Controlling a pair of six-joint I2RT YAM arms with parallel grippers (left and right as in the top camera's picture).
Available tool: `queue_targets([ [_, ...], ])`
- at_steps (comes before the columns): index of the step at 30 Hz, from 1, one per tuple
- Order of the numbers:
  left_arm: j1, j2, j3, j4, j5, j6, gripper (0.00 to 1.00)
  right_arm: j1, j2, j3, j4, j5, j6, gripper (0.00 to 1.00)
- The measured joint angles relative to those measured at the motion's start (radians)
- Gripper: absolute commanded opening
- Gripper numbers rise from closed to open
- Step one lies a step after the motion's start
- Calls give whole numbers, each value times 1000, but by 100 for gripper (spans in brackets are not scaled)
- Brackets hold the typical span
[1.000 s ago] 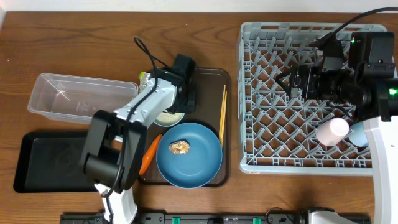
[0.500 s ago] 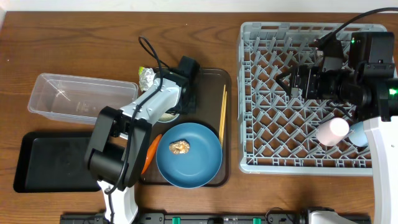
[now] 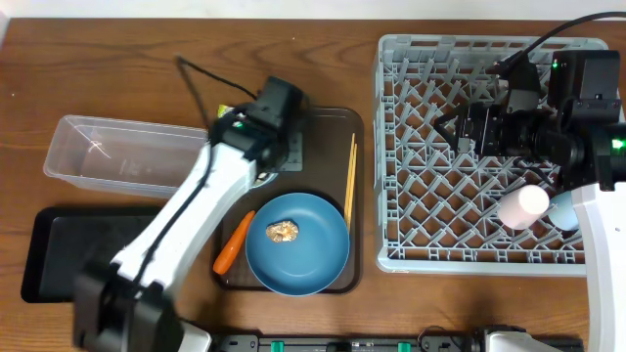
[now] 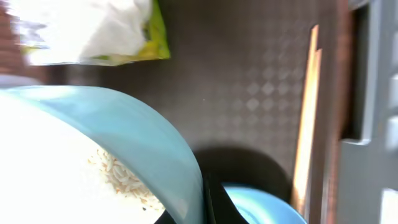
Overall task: Sort waste into correct bins and load items into the dishwasher rack
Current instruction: 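Grasp the rice bowl rim with the left gripper and lift it, then tip the rice bowl over the black tray to dump the rice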
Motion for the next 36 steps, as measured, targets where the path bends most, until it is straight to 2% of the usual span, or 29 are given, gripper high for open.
queue_targets([
  [5, 76, -124, 0, -92, 0, -61, 6, 0, 0, 0, 0, 0, 0, 87],
  [9, 217, -216, -1, -172, 19, -95, 6, 0, 0, 0, 0, 0, 0, 87],
  [14, 476, -305, -29, -201, 108, -81, 6, 0, 0, 0, 0, 0, 0, 87],
  [19, 777, -331, -115, -185, 281, -1, 6, 0, 0, 0, 0, 0, 0, 87],
  [24, 1028, -327, -214, -127, 432, 76, 6, 0, 0, 0, 2, 0, 0, 87],
  [28, 1173, -327, -301, -21, 516, 103, 6, 0, 0, 0, 3, 0, 0, 87],
  [36, 1368, -327, -554, 275, 789, 124, 6, 0, 0, 0, 3, 0, 0, 87],
])
